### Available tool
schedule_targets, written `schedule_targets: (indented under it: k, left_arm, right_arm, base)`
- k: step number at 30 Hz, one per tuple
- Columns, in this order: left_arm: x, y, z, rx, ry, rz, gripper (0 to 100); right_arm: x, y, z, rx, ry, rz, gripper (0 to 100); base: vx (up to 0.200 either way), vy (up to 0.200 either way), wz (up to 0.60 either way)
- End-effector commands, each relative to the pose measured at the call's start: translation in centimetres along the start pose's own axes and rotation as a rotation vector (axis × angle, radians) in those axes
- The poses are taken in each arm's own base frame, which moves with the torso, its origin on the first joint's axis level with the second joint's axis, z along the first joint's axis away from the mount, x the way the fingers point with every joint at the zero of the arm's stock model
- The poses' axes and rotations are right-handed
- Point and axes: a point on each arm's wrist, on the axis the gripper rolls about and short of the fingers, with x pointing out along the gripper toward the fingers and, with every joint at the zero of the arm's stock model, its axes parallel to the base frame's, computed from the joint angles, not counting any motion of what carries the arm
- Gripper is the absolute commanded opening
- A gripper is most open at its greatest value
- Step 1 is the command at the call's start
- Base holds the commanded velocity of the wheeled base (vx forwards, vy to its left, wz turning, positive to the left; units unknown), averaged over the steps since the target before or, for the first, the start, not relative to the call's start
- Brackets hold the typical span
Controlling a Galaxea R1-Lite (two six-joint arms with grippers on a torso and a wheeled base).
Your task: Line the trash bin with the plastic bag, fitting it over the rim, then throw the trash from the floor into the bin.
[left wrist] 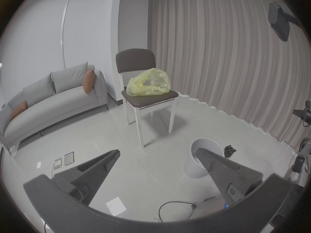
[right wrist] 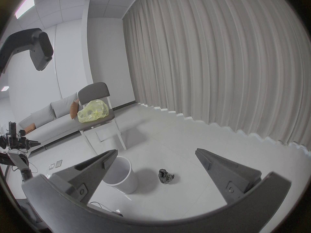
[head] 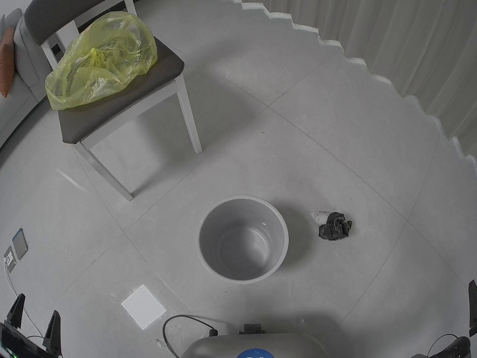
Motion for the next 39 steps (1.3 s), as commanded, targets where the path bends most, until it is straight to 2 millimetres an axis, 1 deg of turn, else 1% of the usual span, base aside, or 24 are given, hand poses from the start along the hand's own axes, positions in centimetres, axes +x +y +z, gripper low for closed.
schedule_targets:
  k: [1, 7, 13, 19, 22, 24, 25, 27, 28, 30, 31, 33, 34, 35, 36, 37, 38, 39]
  left_arm:
    - [0.0, 0.0, -0.5, 0.008, 0.001, 0.000, 100]
    - [0.0, 0.0, -0.5, 0.008, 0.001, 0.000, 100]
    - [0.0, 0.0, -0.5, 0.008, 0.001, 0.000, 100]
    - [0.0, 0.0, -0.5, 0.008, 0.001, 0.000, 100]
    - [0.0, 0.0, -0.5, 0.006, 0.000, 0.001, 100]
    - [0.0, 0.0, -0.4, 0.002, -0.013, -0.001, 100]
    - [-0.1, 0.0, 0.3, -0.013, -0.056, -0.001, 100]
    - [-1.0, -0.2, 3.6, -0.059, -0.231, -0.027, 100]
    - [-1.5, -0.3, 5.9, -0.105, -0.308, -0.067, 100]
    - [-1.1, -0.3, 7.4, -0.129, -0.261, -0.088, 100]
    - [-0.4, -0.3, 8.1, -0.133, -0.193, -0.079, 100]
    - [0.3, -0.4, 8.5, -0.133, -0.140, -0.071, 100]
    - [1.7, -0.4, 10.1, -0.133, -0.082, -0.061, 100]
    - [2.6, -0.5, 11.4, -0.133, -0.065, -0.058, 100]
    - [3.0, -0.5, 11.7, -0.135, -0.058, -0.057, 100]
    - [4.7, -0.5, 13.7, -0.137, -0.030, -0.044, 100]
    - [6.2, -0.5, 15.2, -0.138, -0.009, -0.020, 100]
    - [6.4, -0.5, 15.3, -0.138, -0.007, -0.015, 100]
  right_arm:
    - [0.2, -0.2, -2.3, 0.002, 0.057, 0.020, 100]
    - [0.1, -0.2, -2.5, 0.000, 0.052, 0.025, 100]
    - [0.1, -0.3, -2.8, -0.009, 0.057, 0.025, 100]
    - [0.1, -0.3, -2.8, -0.011, 0.058, 0.027, 100]
    - [0.1, -0.2, -2.3, -0.008, 0.049, 0.029, 100]
    - [0.0, -0.1, -1.1, -0.007, 0.019, 0.038, 100]
    - [-0.1, 0.0, -0.6, -0.007, 0.010, 0.048, 100]
    - [0.1, 0.1, 0.3, -0.008, 0.006, 0.061, 100]
    - [0.2, 0.2, 0.8, -0.007, 0.008, 0.063, 100]
    - [0.6, 0.2, 1.5, -0.006, 0.023, 0.063, 100]
    - [1.0, 0.2, 2.0, -0.005, 0.040, 0.065, 100]
    - [1.3, 0.2, 2.4, -0.003, 0.055, 0.065, 100]
    - [2.3, 0.2, 3.5, -0.004, 0.084, 0.070, 100]
    - [2.8, 0.2, 4.3, -0.005, 0.094, 0.076, 100]
    - [2.9, 0.2, 4.5, -0.006, 0.097, 0.077, 100]
    - [3.7, 0.2, 5.8, -0.016, 0.104, 0.085, 100]
    - [4.6, 0.2, 6.8, -0.023, 0.115, 0.093, 100]
    - [4.7, 0.2, 6.9, -0.024, 0.116, 0.093, 100]
  base:
    - [0.000, 0.000, 0.00]
    - [0.000, 0.000, 0.00]
    - [0.200, 0.000, 0.00]
    - [0.000, 0.000, 0.00]
    - [0.000, 0.000, 0.00]
    - [0.000, 0.000, 0.00]
    - [0.000, 0.000, 0.00]
    - [0.000, 0.000, 0.00]
    - [0.000, 0.000, 0.00]
    - [0.000, 0.000, 0.00]
    - [0.000, 0.000, 0.00]
    - [0.000, 0.000, 0.00]
    - [0.000, 0.000, 0.00]
    - [0.000, 0.000, 0.00]
    - [0.000, 0.000, 0.00]
    - [0.000, 0.000, 0.00]
    - [0.000, 0.000, 0.00]
    - [0.000, 0.000, 0.00]
